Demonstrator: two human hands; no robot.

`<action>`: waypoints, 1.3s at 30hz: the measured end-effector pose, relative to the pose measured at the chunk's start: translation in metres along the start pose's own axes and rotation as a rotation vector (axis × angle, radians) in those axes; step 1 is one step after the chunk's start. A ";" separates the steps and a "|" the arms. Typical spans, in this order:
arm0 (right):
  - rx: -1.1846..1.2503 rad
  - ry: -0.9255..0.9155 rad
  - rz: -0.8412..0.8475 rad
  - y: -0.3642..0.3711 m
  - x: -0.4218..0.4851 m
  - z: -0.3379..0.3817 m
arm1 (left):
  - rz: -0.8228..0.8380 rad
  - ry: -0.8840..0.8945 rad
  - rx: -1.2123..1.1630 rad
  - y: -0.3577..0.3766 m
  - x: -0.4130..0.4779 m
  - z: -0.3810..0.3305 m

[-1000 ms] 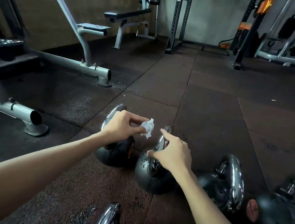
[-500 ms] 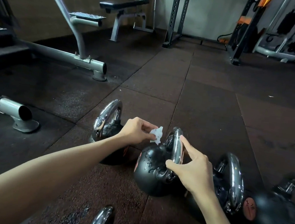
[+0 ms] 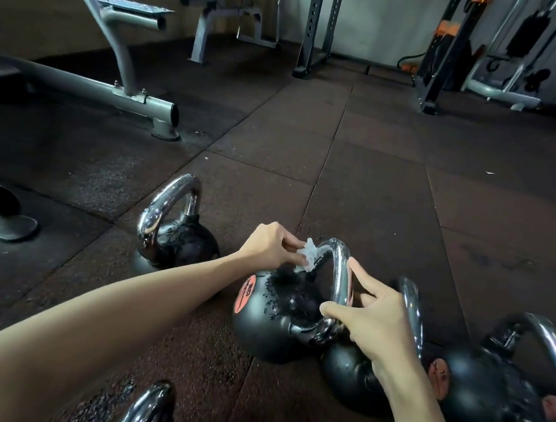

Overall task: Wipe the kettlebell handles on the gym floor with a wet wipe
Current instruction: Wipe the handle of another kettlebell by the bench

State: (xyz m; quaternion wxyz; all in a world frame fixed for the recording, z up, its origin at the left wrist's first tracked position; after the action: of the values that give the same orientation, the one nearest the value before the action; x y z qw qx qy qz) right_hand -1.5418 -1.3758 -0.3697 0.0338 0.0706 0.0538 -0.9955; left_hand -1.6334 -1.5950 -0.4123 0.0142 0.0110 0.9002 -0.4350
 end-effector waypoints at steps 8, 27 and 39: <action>0.047 0.041 -0.041 -0.016 0.007 0.001 | -0.118 -0.062 -0.036 0.021 0.000 -0.019; 0.042 0.121 0.000 -0.014 -0.003 0.013 | -0.093 0.213 -0.110 0.001 -0.023 -0.053; 0.028 0.161 0.047 -0.019 -0.002 0.008 | -0.089 0.059 -0.080 -0.005 0.003 -0.069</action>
State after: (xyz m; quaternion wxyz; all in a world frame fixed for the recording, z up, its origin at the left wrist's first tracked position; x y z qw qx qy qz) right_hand -1.5426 -1.3577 -0.3592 0.0519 0.1518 0.0407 -0.9862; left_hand -1.6382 -1.5439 -0.3654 -0.0310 -0.0169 0.9165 -0.3985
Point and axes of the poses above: each hand's wrist, its own x-axis towards the middle knuckle, its own y-axis out of the palm, z = x × y, the point moved 4 cm from there along x, towards the middle knuckle, and after that the axes turned 13 degrees about x, right-handed, at the moved point
